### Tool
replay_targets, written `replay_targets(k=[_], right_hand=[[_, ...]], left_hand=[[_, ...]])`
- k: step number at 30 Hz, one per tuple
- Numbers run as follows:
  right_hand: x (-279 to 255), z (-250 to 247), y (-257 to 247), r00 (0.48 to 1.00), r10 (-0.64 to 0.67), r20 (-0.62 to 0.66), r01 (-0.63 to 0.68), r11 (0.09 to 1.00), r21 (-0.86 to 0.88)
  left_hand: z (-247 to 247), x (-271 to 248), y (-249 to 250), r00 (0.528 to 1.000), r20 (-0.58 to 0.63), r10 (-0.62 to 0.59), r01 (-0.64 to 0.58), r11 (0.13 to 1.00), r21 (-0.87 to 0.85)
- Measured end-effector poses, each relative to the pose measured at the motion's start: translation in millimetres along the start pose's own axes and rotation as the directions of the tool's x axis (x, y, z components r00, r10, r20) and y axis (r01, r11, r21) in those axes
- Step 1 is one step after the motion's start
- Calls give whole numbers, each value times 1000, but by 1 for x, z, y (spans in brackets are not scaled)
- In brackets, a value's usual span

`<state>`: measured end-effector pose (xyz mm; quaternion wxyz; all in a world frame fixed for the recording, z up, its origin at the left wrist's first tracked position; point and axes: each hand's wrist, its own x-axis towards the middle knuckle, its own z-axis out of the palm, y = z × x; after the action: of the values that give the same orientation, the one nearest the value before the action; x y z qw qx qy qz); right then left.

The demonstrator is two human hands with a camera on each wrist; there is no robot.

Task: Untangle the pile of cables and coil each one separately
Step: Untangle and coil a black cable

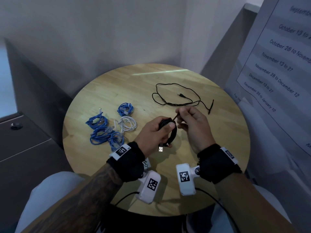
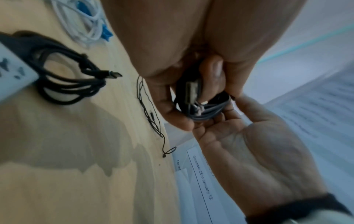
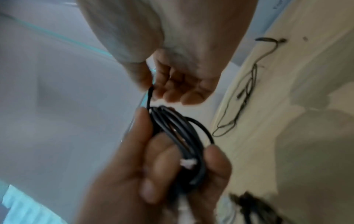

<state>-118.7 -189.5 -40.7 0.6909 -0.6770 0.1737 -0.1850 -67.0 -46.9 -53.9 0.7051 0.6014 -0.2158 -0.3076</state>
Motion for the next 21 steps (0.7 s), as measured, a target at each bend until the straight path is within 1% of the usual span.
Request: replay_targets(k=[1,2,3,4,5,7,9,11,13,16,18,19,21], right_hand=[[-1,2,0,997,39,72,-42,998,42],[-3,3,2,989,62,135,-69,996,49],[-6,4,3,983,68,168,-73,997,23],[-7,3,4,984,67,167,-66,998,-10],[-7,2,4,987,59,147,-54,998,-35],[-6,0,3,992,26,119,-18,998,-64],[-7,-1,0,993,-42,109,53,993,-104],[-7,0,-3,988,-122,95,136,979,-154],[-7,1,-5,981,-175,80,187,964,-190],[-5,1,-3,981,-183,64,192,962,-193],[-5,2,-3,987,-156,42,161,975,-150],[-4,3,-2,991,-132,22,134,982,-133],[-1,0,1,994,-106,-30,101,986,-134]], left_hand=[[-2,0,-1,1000,-23,8,-8,1000,6],[-4,1,-2,999,-36,18,-17,1000,23],[-7,1,-2,999,-32,28,-26,999,39],[-8,1,-2,999,-14,32,-31,999,43],[-10,1,0,1000,13,20,-21,1000,21],[-11,2,4,998,66,-22,27,997,-78],[-9,4,6,996,87,-31,39,995,-93],[-4,4,3,997,71,-17,22,998,-63],[1,4,2,1000,20,-11,12,999,-50],[5,6,0,997,-75,-5,2,999,-43],[4,8,-1,991,-133,15,-17,1000,-13],[4,8,-2,990,-139,29,-28,1000,10],[5,5,-3,993,-110,50,-45,998,51]])
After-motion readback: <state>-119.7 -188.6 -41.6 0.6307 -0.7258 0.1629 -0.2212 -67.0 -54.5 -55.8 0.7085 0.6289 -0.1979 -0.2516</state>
